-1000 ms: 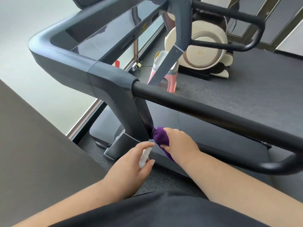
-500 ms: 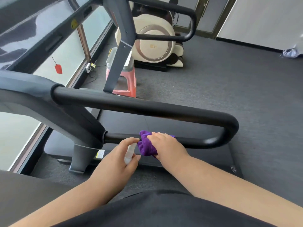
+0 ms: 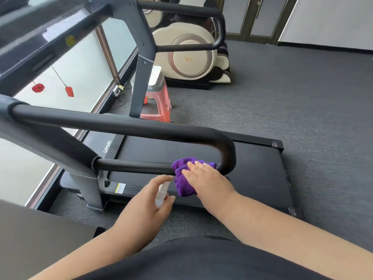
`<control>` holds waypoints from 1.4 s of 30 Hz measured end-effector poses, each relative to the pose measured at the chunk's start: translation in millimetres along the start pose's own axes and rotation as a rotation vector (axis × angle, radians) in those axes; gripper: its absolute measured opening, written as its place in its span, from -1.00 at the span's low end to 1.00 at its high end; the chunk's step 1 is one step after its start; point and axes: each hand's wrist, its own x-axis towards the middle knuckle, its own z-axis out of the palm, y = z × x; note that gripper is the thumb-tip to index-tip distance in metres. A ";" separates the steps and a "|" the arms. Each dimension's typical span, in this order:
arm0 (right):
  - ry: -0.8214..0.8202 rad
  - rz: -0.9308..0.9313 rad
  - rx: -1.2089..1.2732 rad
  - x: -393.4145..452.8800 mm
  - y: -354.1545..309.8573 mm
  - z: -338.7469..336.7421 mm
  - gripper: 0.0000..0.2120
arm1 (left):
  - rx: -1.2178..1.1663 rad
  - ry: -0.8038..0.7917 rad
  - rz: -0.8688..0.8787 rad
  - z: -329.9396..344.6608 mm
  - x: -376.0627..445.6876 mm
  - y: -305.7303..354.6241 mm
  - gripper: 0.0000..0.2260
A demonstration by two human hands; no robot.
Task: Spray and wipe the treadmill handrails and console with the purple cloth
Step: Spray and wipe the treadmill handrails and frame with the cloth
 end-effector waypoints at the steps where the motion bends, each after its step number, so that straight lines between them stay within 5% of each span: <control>1: 0.005 -0.044 -0.044 -5.9 5.2 1.5 -0.29 | 0.007 0.013 -0.012 6.6 -2.7 7.6 -0.56; 8: 0.075 -0.248 -0.086 -46.7 31.2 20.6 -0.39 | 0.122 0.111 -0.117 37.3 -16.1 45.0 -0.63; 12: -0.058 -0.124 0.126 -94.3 65.5 30.3 -0.46 | 0.143 0.116 -0.138 63.0 -25.3 72.5 -0.62; 17: -0.001 0.084 0.537 -151.7 116.0 6.4 -0.74 | 0.089 0.103 -0.132 108.1 -23.1 126.0 -0.61; 23: 0.103 0.306 0.962 -180.3 173.3 -36.9 -0.55 | 0.019 0.106 0.038 126.6 4.5 206.1 -0.64; 31: 0.300 0.219 1.125 -96.7 207.3 -108.3 -0.64 | -0.056 0.544 0.177 45.1 71.9 263.9 -0.65; 42: 0.399 0.086 1.125 65.9 257.6 -162.9 -0.53 | -0.160 0.724 -0.015 -20.2 189.6 264.0 -0.65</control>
